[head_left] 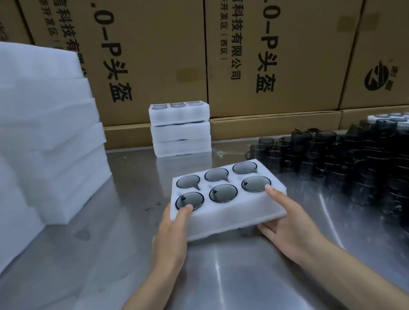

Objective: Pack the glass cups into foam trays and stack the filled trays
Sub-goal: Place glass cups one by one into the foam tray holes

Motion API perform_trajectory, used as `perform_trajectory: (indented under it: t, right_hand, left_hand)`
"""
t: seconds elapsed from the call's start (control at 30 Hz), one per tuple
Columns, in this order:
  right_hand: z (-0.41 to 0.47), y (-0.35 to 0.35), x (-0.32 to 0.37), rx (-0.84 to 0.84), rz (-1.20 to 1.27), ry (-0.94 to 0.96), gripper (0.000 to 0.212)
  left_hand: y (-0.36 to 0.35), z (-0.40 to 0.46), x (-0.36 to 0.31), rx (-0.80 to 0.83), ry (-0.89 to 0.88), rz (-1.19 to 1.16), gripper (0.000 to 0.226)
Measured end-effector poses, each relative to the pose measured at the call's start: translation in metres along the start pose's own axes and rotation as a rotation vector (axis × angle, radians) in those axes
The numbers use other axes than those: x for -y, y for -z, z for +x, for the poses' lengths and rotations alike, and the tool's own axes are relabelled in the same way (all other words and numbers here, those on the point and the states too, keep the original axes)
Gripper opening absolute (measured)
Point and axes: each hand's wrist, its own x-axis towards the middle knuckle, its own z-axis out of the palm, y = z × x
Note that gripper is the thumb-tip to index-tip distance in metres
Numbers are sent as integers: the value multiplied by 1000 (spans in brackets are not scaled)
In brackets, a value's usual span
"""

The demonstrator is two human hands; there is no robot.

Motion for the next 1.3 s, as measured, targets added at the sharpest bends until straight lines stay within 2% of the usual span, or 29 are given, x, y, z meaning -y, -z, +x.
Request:
perform_trajectory:
  t: [0.13, 0.3, 0.4, 0.47, 0.63, 0.77, 0.9, 1.1, 1.2, 1.3]
  right_hand:
    - [43, -24, -4, -59, 123, -47, 47]
    - [95, -45, 0, -208, 131, -70, 39]
    - [126, -52, 14, -217, 166, -23, 37]
    - [147, -61, 30, -193, 182, 18, 33]
    - [211, -115, 85, -81, 283, 113, 26]
    - [265, -172, 126, -48, 266, 136, 47]
    - [306, -213, 148, -132, 193, 137, 62]
    - [348, -211, 143, -250, -28, 125, 61]
    - [355, -207, 143, -232, -120, 128, 74]
    - [362, -202, 134, -201, -365, 209, 87]
  left_hand:
    - [-4, 30, -1, -27, -15, -29, 49]
    - [-5, 65, -6, -55, -96, -64, 47]
    - [-4, 81, -5, 9, -144, -95, 69]
    - [-5, 89, -2, 31, -111, -87, 70]
    - [-7, 104, 8, -4, 18, 218, 53]
    - [-6, 106, 7, -28, -62, 468, 52]
    - [-4, 106, 5, -57, -140, 535, 50]
    - [-4, 107, 10, -103, -178, 515, 47]
    - [-3, 107, 12, -102, -181, 514, 46]
    - [-3, 108, 12, -98, -178, 525, 44]
